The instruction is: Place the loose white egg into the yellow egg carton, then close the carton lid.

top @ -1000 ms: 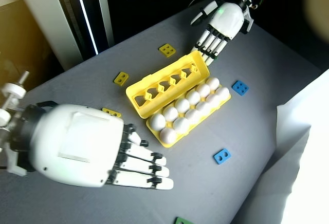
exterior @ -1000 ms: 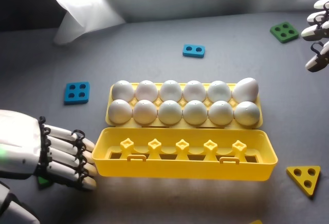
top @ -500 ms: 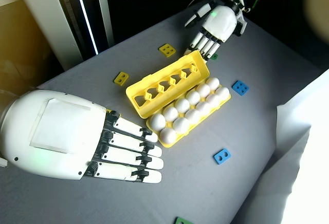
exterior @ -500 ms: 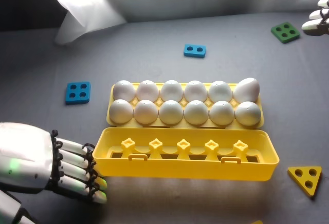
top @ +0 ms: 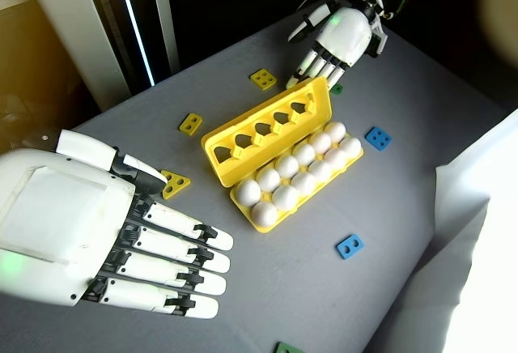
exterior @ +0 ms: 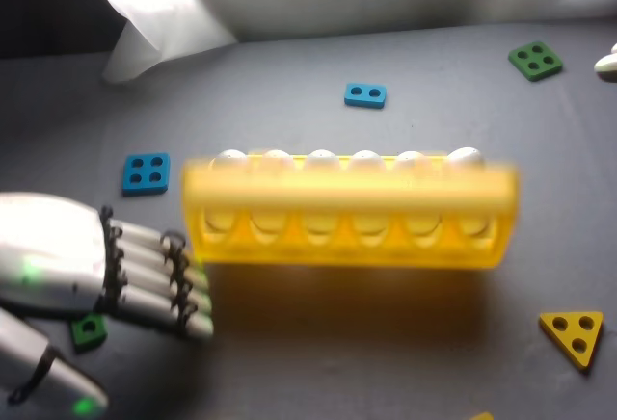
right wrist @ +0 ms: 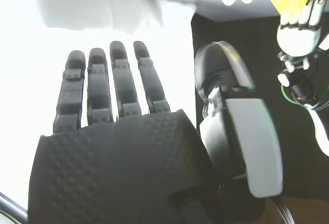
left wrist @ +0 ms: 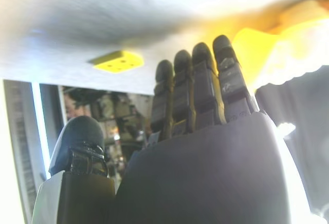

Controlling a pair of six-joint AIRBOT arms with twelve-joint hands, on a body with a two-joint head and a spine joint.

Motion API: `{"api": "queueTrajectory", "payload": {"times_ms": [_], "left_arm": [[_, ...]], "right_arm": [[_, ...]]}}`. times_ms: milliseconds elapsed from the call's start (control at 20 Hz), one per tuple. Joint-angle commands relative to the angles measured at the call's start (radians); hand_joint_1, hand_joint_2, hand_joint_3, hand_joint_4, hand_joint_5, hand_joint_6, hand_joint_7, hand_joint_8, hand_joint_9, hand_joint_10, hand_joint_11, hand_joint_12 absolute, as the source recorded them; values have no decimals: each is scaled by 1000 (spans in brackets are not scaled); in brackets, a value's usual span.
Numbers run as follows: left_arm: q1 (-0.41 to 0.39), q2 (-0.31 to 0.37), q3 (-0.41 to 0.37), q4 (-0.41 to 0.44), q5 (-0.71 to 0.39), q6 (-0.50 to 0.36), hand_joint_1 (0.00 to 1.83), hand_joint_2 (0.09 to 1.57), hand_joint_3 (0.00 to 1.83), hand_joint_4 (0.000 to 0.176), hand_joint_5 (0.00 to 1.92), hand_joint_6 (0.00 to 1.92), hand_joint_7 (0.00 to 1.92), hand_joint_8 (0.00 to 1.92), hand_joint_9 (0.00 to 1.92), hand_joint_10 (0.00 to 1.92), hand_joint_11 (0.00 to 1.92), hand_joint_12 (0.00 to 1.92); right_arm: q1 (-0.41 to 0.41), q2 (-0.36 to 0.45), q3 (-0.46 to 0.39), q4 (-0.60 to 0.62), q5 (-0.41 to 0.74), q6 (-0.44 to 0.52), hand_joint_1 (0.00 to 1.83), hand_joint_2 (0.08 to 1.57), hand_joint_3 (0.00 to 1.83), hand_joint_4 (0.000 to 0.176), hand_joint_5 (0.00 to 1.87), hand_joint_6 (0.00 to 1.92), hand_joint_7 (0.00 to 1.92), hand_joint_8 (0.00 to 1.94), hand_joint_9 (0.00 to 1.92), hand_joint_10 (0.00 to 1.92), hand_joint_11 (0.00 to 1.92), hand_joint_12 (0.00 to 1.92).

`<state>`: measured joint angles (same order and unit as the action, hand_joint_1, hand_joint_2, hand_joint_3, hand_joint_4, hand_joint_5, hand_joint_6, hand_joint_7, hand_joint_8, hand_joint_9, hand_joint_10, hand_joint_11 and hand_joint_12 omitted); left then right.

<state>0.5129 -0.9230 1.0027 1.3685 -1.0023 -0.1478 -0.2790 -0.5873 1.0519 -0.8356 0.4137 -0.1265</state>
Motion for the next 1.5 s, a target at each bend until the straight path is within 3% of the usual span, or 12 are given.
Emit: {"api": "queueTrajectory", "payload": {"times_ms": [0,100,250,350,450,600,850,900,950,1150,1300,1450], "left_arm": [[-20,6,11,-79,-66,-9,0,1297,0,0,198,0,196,1,160,1,0,257],[-52,2,29,-79,-67,-13,0,1310,4,0,251,5,256,3,228,3,0,349],[-90,-12,56,-81,-62,-10,0,1319,2,0,220,2,200,2,160,1,0,293],[-100,-31,80,-82,-51,3,0,1310,0,0,252,2,249,1,213,3,0,402],[-104,-51,103,-82,-41,14,0,1303,0,0,202,0,181,1,134,1,0,239],[-105,-88,141,-84,-15,35,0,1304,0,0,219,1,192,2,157,2,0,279],[-92,-105,158,-84,-11,42,0,1281,0,0,118,10,106,9,59,9,0,0],[-93,-100,154,-84,-15,44,0,1281,0,0,141,6,129,5,75,5,0,0],[-96,-87,146,-93,-23,50,0,1280,0,0,92,1,81,0,38,0,0,0],[-122,-13,117,-150,-87,80,0,1287,2,0,69,2,56,1,16,1,0,0],[-135,50,106,-151,-163,92,0,1283,0,0,130,11,121,11,67,9,0,0],[-138,124,92,-151,-249,98,0,1281,0,0,174,12,154,12,87,12,11,5]], "right_arm": [[8,15,0,36,68,2,0,1485,0,0,272,2,239,1,186,1,0,463],[10,15,-5,36,72,1,0,1499,3,0,284,2,251,1,204,3,0,509],[8,15,-6,35,72,0,0,1502,3,0,255,2,218,1,172,1,0,429],[8,15,-7,35,72,0,0,1497,0,0,222,3,183,3,132,4,0,310],[8,16,-8,35,72,0,0,1494,0,0,196,0,158,1,105,0,0,246],[8,16,-10,35,72,-2,0,1502,2,0,237,3,194,2,141,3,0,319],[8,16,-14,32,73,-11,0,1490,0,0,225,0,197,0,159,2,0,372],[8,16,-14,32,74,-12,0,1496,0,0,290,5,268,5,229,6,0,506],[7,16,-14,32,76,-11,0,1490,0,0,226,1,209,4,178,1,0,387],[7,16,-20,32,77,-11,0,1488,0,0,273,6,240,3,206,3,0,497],[7,17,-23,32,77,-11,0,1499,2,0,241,10,213,9,170,8,0,365],[7,17,-24,32,77,-11,0,1499,0,0,250,1,215,2,179,1,0,430]]}}
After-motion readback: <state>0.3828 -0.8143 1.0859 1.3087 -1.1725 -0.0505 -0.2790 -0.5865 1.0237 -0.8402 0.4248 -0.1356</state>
